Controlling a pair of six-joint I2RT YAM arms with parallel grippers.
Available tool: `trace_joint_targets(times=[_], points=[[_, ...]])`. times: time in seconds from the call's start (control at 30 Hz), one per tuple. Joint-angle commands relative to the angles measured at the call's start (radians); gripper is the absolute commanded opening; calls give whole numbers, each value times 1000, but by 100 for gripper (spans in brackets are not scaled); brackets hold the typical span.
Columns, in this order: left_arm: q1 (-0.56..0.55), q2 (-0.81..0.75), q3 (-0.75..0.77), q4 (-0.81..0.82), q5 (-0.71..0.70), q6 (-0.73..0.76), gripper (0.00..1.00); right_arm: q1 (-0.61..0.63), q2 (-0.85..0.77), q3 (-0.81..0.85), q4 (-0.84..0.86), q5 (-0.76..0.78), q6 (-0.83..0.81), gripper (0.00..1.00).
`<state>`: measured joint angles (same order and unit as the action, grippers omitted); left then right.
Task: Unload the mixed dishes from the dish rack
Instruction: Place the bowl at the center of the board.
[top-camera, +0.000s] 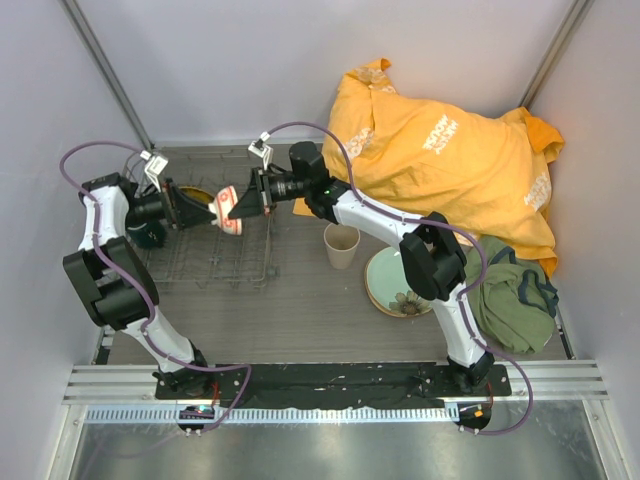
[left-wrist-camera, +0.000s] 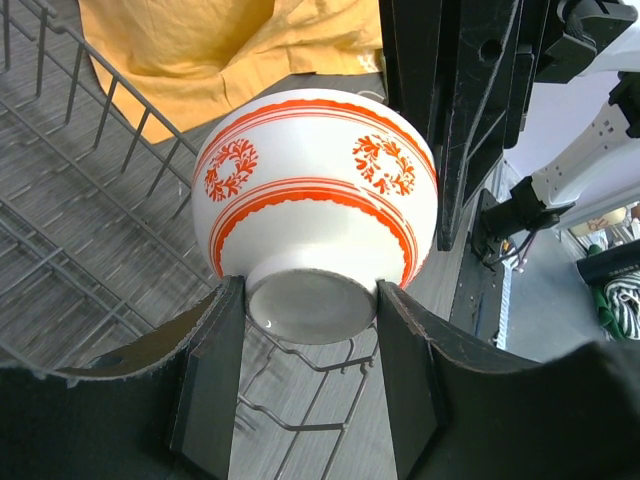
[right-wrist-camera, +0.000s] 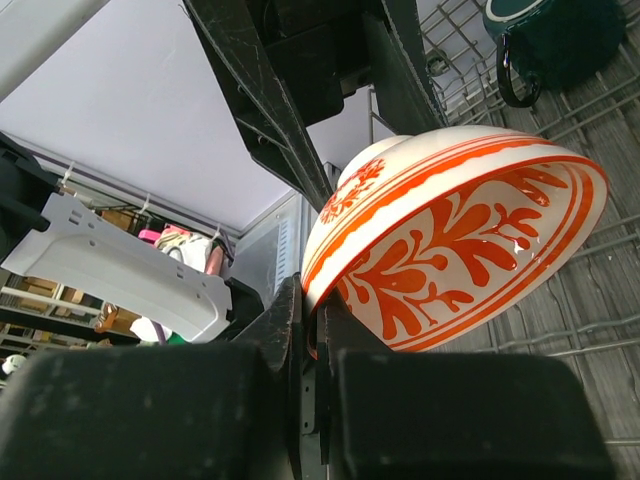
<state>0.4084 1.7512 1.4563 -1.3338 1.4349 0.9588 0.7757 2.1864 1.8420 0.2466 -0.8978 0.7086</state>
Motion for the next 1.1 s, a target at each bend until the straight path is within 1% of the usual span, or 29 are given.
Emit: trace_joint_targets(times=[0.0,0.07,0.1,0.17,0.2,0.27,0.3,0.33,0.43,0.5,0.53,0.57,0.63,0.67,0.77,0.8,0.9,1.07], points=[[1,-62,-2,-327,101,21,48,11,-43,34,6,-16,-40,1],[7,-67,-5,-329,104,21,54,7,-57,23,11,-21,-41,1],[10,-71,-7,-327,107,20,64,4,-62,14,16,-23,-40,1],[21,-73,-11,-329,114,20,71,-1,-73,3,22,-24,-40,1],[26,-76,-14,-329,116,18,77,-6,-77,-7,26,-24,-38,1],[38,-79,-17,-327,119,18,85,-9,-83,-16,43,-29,-29,1],[38,-82,-19,-327,121,18,94,-13,-86,-26,51,-30,-26,1],[41,-87,-20,-329,122,17,98,-16,-88,-30,57,-30,-17,1],[52,-96,-20,-327,122,17,100,-24,-96,-39,60,-32,-18,1],[59,-99,-20,-327,122,17,100,-29,-102,-38,31,-26,-38,1],[69,-101,-20,-326,121,15,100,-33,-108,-32,-2,-18,-90,1],[73,-101,-20,-327,117,14,100,-35,-125,-15,-83,5,-131,1],[81,-99,-19,-327,108,11,100,-39,-146,-4,-160,36,-194,1],[82,-98,-14,-329,105,6,100,-41,-169,11,-238,51,-262,1],[92,-96,-5,-327,96,-3,100,-41,-215,30,-396,129,-387,1],[93,-94,-2,-327,90,-5,100,-41,-249,31,-427,175,-418,1],[92,-94,1,-329,65,-11,100,-41,-324,26,-527,244,-506,1],[92,-98,13,-327,52,-41,100,-42,-418,-18,-610,289,-577,1]])
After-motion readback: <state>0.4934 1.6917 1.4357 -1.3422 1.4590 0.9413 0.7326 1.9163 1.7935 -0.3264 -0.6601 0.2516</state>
